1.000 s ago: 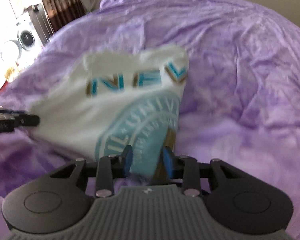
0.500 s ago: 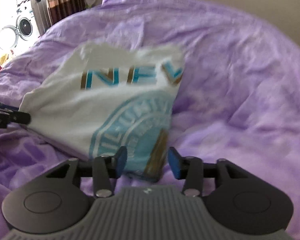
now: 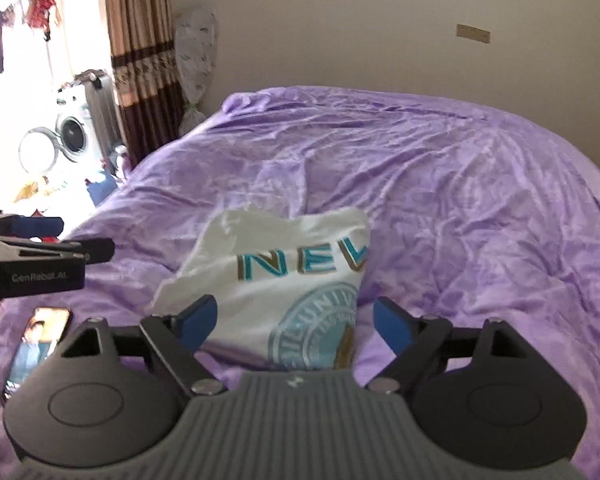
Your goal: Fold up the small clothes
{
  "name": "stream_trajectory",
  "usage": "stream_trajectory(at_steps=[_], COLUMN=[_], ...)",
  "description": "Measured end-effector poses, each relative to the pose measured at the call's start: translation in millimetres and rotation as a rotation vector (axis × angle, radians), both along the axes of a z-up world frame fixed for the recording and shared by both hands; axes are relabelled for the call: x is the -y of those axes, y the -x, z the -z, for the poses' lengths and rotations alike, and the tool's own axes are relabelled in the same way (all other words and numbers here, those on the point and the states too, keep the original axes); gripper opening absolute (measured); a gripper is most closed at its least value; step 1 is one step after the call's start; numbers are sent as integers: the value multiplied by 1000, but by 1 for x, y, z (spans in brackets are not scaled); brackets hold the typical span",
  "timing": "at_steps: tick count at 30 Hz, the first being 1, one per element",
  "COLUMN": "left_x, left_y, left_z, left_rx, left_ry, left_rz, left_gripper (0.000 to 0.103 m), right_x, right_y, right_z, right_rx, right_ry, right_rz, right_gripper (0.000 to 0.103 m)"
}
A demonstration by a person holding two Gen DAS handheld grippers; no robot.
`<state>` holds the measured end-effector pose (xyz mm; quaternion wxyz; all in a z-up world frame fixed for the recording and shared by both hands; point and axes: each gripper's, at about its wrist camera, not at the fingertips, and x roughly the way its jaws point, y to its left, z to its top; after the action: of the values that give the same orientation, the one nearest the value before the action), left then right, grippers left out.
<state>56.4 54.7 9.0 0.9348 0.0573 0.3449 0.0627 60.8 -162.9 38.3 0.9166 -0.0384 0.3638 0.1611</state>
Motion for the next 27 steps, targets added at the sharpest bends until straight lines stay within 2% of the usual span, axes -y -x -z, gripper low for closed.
stream_trajectory(at_steps=[6, 14, 27], left_x=[8, 21, 25], left_y=[13, 29, 34], left_z=[17, 35, 36], left_rx=[-81, -160, -165], left_ry=[28, 65, 67], left_rz=[-19, -2, 8], left_gripper=[82, 82, 82], right_x=[-2, 5, 4], right_y=[31, 45, 46], right_z=[16, 30, 36], right_rx=[-4, -31, -48], right_ry=[25, -1, -3], right_rz=[31, 53, 37], right_gripper=[81, 81, 82])
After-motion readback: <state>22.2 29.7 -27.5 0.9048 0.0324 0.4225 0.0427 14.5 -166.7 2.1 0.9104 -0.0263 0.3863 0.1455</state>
